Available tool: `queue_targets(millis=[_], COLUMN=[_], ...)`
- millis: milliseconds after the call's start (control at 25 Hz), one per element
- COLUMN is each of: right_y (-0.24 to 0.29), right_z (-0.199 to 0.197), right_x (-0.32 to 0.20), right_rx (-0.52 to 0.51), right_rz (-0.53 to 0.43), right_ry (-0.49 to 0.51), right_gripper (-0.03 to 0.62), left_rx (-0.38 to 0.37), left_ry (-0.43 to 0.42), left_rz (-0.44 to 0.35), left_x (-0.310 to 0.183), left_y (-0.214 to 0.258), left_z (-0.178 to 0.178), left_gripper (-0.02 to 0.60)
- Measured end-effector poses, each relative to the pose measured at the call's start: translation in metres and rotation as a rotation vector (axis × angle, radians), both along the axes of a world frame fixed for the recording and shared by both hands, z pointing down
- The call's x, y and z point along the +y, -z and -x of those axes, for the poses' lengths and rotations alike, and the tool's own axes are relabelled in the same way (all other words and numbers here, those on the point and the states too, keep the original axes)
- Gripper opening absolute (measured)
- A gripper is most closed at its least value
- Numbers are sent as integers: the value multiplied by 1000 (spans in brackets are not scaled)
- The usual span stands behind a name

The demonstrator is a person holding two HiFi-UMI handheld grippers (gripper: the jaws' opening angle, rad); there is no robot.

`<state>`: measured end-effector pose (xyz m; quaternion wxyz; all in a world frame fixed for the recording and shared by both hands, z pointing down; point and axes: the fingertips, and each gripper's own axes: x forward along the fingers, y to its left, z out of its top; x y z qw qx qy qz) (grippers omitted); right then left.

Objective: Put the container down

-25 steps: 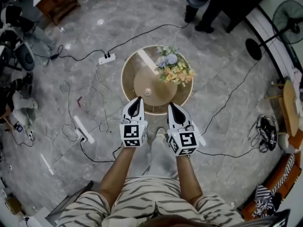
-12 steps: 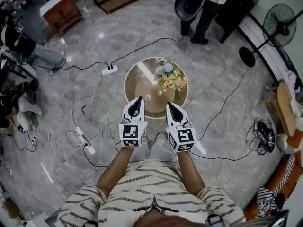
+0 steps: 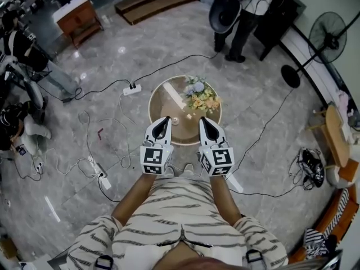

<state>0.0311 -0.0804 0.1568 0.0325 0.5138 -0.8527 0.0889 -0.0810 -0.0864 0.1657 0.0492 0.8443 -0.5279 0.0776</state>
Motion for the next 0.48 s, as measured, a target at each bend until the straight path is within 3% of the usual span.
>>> queue_targets(millis=[480], right_y=[17], right_z=[-6], right_x=[-7], right_rx=[3], right_rz=[-46], right_ry=[0], right_gripper=[-5], left_rx=[10], left_ry=[-18], left_rz=[-44], left_x=[-2], left_y=[22], left_z=[-5], left_gripper=[0])
